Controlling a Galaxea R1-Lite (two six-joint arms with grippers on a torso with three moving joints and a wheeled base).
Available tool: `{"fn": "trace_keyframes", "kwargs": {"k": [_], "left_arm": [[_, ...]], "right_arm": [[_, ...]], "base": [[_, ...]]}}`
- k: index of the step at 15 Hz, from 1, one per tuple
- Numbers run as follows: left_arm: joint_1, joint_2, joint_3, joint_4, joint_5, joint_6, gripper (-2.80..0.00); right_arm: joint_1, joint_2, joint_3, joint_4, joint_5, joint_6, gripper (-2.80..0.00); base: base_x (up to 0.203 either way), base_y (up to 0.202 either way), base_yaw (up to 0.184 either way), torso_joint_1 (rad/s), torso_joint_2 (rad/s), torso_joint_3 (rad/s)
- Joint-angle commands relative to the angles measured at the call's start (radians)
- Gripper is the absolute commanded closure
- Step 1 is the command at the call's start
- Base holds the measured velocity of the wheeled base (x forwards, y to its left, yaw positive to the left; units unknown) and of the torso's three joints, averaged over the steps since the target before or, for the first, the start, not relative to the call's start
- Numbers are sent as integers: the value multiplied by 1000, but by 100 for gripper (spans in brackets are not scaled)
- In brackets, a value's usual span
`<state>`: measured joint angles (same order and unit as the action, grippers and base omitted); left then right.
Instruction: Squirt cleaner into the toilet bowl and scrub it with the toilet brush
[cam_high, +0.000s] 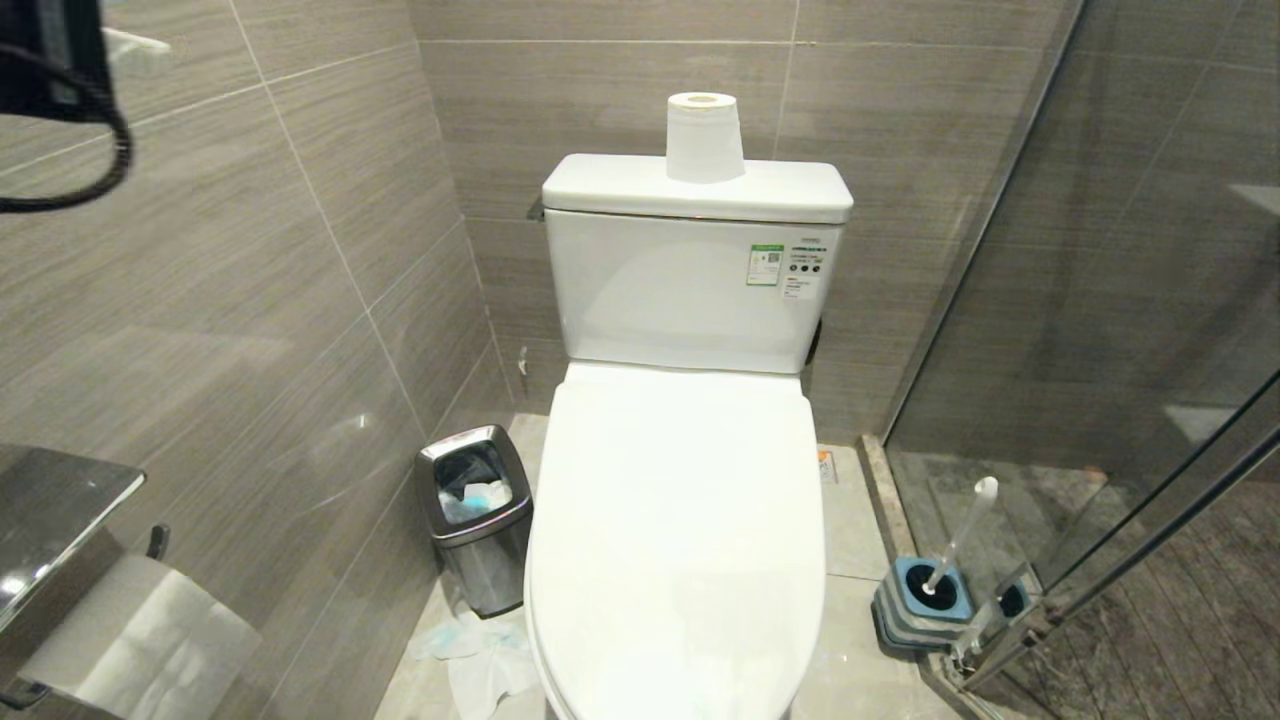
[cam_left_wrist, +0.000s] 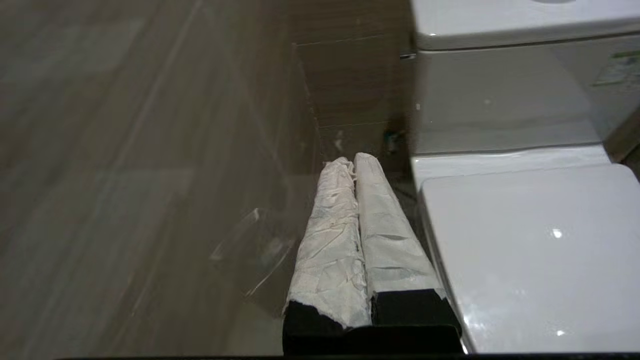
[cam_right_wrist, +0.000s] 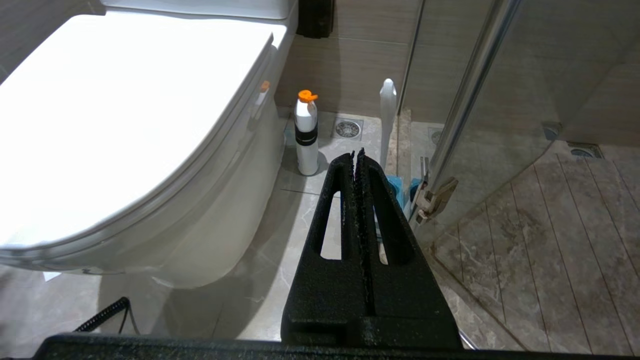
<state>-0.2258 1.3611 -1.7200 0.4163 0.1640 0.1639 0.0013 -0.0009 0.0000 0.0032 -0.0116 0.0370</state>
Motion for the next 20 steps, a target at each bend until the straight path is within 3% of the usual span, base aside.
{"fn": "trace_keyframes", "kwargs": {"k": [1, 3, 5, 7, 9, 12, 14, 20], "left_arm": [[243, -140, -15, 104, -162, -17, 0], [416, -256, 13, 181, -326, -48, 0], [475, -401, 111, 216, -399, -85, 0], [487, -553, 240, 231, -423, -112, 0], [444, -669, 342, 240, -412, -126, 0], [275, -768, 426, 249, -266, -126, 0], [250, -832, 475, 252, -234, -110, 0], [240, -1040, 625, 252, -235, -56, 0]], "right_arm": [[0, 1, 0, 0, -1, 0, 0], [0, 1, 0, 0, 1, 0, 0], [0, 1, 2, 0, 1, 0, 0], [0, 1, 0, 0, -1, 0, 0], [0, 1, 1, 0, 1, 0, 0], [0, 1, 0, 0, 0, 0, 0], [0, 1, 0, 0, -1, 0, 0], [0, 1, 0, 0, 1, 0, 0]], "base": [[0, 0, 0, 0, 0, 0], [0, 0, 0, 0, 0, 0], [0, 0, 0, 0, 0, 0], [0, 0, 0, 0, 0, 0], [0, 0, 0, 0, 0, 0], [0, 0, 0, 0, 0, 0], [0, 0, 0, 0, 0, 0], [0, 0, 0, 0, 0, 0]]}}
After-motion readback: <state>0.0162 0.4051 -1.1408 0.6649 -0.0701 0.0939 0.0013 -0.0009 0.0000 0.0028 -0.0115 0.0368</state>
